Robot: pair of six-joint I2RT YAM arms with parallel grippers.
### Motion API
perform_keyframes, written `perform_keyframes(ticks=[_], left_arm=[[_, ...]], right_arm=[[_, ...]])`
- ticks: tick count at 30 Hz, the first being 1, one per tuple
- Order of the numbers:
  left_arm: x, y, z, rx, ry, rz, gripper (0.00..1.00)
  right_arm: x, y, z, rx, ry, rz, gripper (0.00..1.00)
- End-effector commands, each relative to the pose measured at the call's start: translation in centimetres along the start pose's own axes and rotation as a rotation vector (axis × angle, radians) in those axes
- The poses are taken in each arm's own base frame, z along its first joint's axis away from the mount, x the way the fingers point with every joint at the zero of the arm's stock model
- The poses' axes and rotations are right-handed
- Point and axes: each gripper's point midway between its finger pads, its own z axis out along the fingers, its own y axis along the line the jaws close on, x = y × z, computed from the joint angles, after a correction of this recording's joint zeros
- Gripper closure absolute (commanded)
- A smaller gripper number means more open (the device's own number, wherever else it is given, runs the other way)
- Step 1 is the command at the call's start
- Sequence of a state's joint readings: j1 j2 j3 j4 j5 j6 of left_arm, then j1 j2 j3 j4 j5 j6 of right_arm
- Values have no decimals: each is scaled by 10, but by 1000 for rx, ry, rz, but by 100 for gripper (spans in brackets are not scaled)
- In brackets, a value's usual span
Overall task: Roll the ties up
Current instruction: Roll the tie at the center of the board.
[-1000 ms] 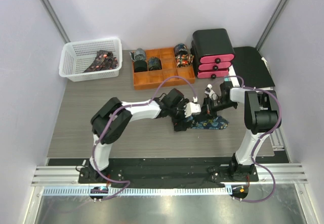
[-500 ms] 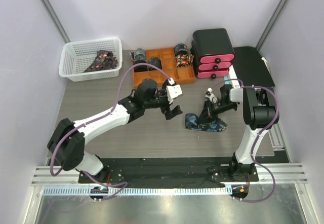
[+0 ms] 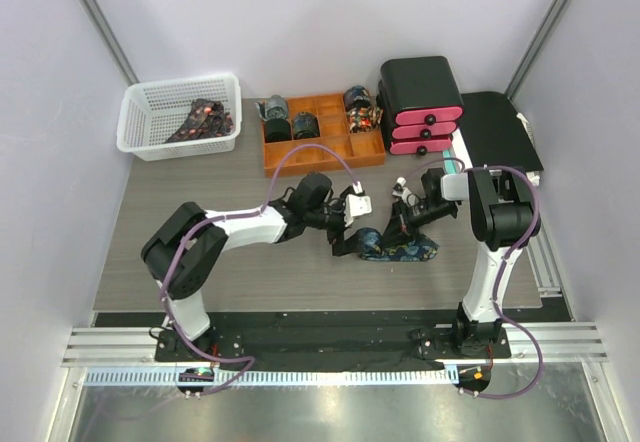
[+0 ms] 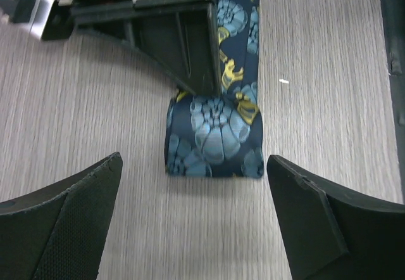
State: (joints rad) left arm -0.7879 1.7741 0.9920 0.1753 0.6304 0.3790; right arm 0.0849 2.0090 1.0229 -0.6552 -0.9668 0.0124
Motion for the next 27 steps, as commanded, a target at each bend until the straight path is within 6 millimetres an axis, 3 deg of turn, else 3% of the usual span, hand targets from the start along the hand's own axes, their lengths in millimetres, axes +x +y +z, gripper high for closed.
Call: perform_keyframes(ticks=[1,4,7,10,15,17,21,22,27], left_arm=[[-29,4,11,7,-138,104,8],[-20,-3,19,27,-127,92,11],[-8,-8,28,31,-97,83,24],[6,-13,33,33,-54,69,30],[28,-19,35,32,12,52,35],[34,-20,35,27,25,47,44],[36,-20,39,25,66,58,63],[45,-23,38,37,111,49,70],[71,-24,33,38,277,54,81]], right_arm=[[-4,-38,18,159,1,-12,99],[-5,-46,21,189,1,5,99],[-5,-50,22,213,-5,15,99],[-7,-53,21,249,-18,12,99],[-8,-57,22,277,-25,14,99],[-8,-57,23,278,-23,17,99],[-8,-50,24,265,-25,7,99],[-8,-45,24,246,-27,4,99],[-21,-20,11,201,-78,-42,95]])
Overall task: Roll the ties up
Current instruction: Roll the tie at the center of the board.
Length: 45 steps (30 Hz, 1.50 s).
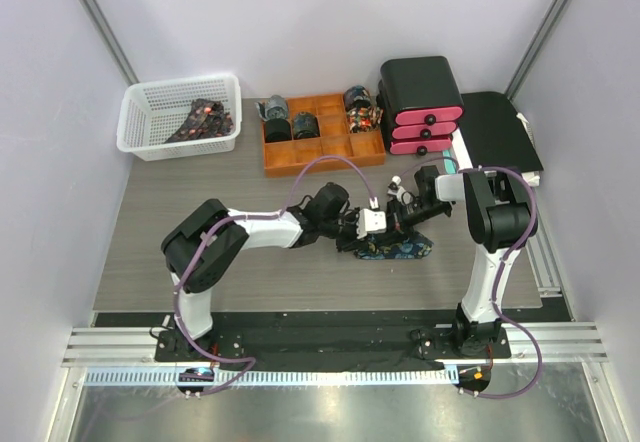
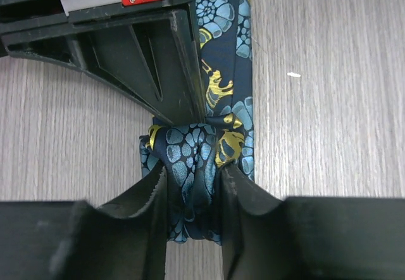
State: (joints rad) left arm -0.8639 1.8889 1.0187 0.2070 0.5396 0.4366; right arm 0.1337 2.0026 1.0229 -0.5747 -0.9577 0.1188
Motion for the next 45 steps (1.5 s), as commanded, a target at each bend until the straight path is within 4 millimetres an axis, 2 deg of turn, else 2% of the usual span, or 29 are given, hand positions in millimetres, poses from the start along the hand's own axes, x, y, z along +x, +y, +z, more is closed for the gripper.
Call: perform_keyframes(ticks=[1,4,8,11,15,17,20,25,28,31,32,35,38,39,42,43,45], left_arm=[[54,-22,-2,50,252,-16,83],[72,-27,-3,55,358,4,87],[94,-35,-9,77,482,-29,88],[103,-37,-8,85,530,-53,88],[105,-37,-3,97,547,-81,88],[106,-38,-2,105,544,-91,87],[107,-40,0,119,547,-104,86],[105,-41,1,129,544,-105,84],[104,-41,2,134,544,-107,83],[102,-41,2,133,542,-114,82],[101,-40,2,131,539,-115,81],[97,-38,-1,126,526,-122,73],[80,-33,-3,123,459,-149,55],[72,-29,-2,107,424,-165,45],[47,-21,-8,95,316,-182,29],[35,-11,-8,63,265,-186,27],[18,-10,-11,67,198,-185,24]], right_arm=[[-17,-26,-4,189,-77,-55,95],[-23,-14,-12,168,-93,-70,89],[-25,2,-27,121,-107,-76,76],[-20,10,-39,93,-115,-77,70],[-14,20,-55,22,-134,-84,62],[-10,24,-56,-1,-136,-90,58],[-10,31,-55,-37,-150,-107,54],[-12,27,-45,-35,-146,-105,53],[-9,20,-35,-4,-131,-111,55],[-7,4,-28,55,-119,-100,72],[-6,-1,-26,71,-111,-91,84],[-2,-17,-23,131,-95,-78,99],[-2,-27,-23,171,-88,-67,99],[-1,-32,-23,196,-86,-65,99],[3,-42,-22,229,-67,-53,99],[3,-44,-22,240,-60,-46,99],[2,-49,-22,262,-55,-36,99]])
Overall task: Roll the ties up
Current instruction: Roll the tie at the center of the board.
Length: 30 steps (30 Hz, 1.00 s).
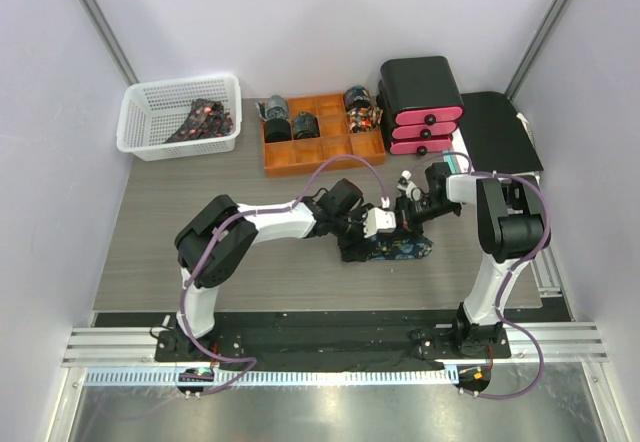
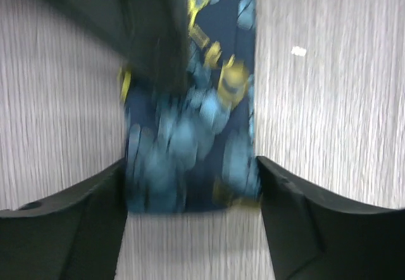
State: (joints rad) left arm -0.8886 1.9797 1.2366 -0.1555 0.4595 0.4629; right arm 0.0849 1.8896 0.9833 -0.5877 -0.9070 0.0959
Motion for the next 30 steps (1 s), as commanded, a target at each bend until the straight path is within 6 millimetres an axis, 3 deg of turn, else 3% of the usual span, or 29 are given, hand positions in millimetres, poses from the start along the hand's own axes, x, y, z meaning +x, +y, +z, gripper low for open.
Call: perform_keyframes(ticks=[1,4,9,16,19,28,30], left_arm=[[-5,-2,-19,14,-67,-121,22],[-18,0,-23,9,-130,-111,19],[-23,-1,-21,14,-188,-119,16],[-38,-1,-13,29,-311,-82,17],[-39,-4,-8,49,-319,-38,23],[-27,-17,7,58,-225,0,61],[-23,-23,11,58,-198,8,62]], right_arm=[[4,-53,3,242,31,-5,99],[5,-59,5,264,57,12,99],[9,-60,12,300,92,-11,99],[10,-61,26,345,129,-62,99],[9,-61,29,346,129,-56,99],[6,-60,38,334,127,-52,99],[5,-58,41,328,123,-60,99]])
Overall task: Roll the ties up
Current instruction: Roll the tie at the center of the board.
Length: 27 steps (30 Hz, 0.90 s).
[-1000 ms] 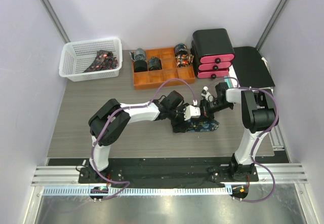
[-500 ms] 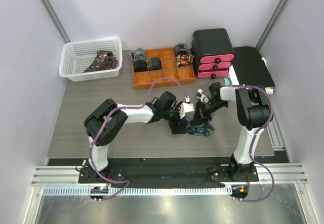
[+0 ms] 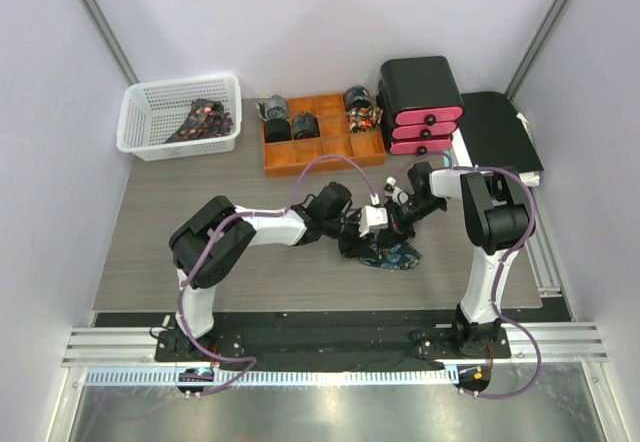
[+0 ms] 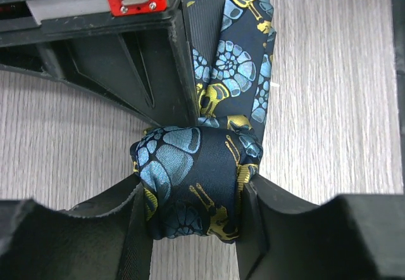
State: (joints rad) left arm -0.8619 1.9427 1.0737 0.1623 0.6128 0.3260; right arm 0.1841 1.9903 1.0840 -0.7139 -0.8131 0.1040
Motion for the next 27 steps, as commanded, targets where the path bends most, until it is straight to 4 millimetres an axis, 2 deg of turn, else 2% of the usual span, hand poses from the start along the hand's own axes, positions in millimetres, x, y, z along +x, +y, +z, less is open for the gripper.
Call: perform_keyframes(ticks=[1,2,3,5,6,8,11,12,16,20,24,27], left_arm=[[-1,-12,12,13,35,63,63],[2,-18,15,19,52,76,64],[6,-15,17,-13,86,95,64],[22,-22,21,-19,179,136,67],[26,-15,24,-55,213,154,68],[49,-22,19,-39,323,142,71],[71,-24,12,-34,428,126,74],[75,-25,10,-32,457,129,74],[102,-29,4,-24,584,101,79],[117,-26,3,-47,673,45,84],[120,-24,7,-78,679,-25,87],[120,-21,10,-100,675,-68,90]], right_arm=[[-13,-48,24,217,-29,-84,99],[-14,-47,25,214,-31,-85,99],[-16,-45,26,209,-32,-88,99],[-17,-39,28,184,-33,-85,99],[-20,-35,27,171,-40,-93,99],[-23,-29,24,154,-45,-107,99],[-30,-14,11,93,-67,-118,96],[-36,-12,1,71,-88,-106,92],[-39,-11,-25,37,-94,-88,79],[-33,-15,-56,50,-110,-63,70],[-14,-23,-77,64,-89,-25,71],[-1,-23,-77,58,-54,-6,73]])
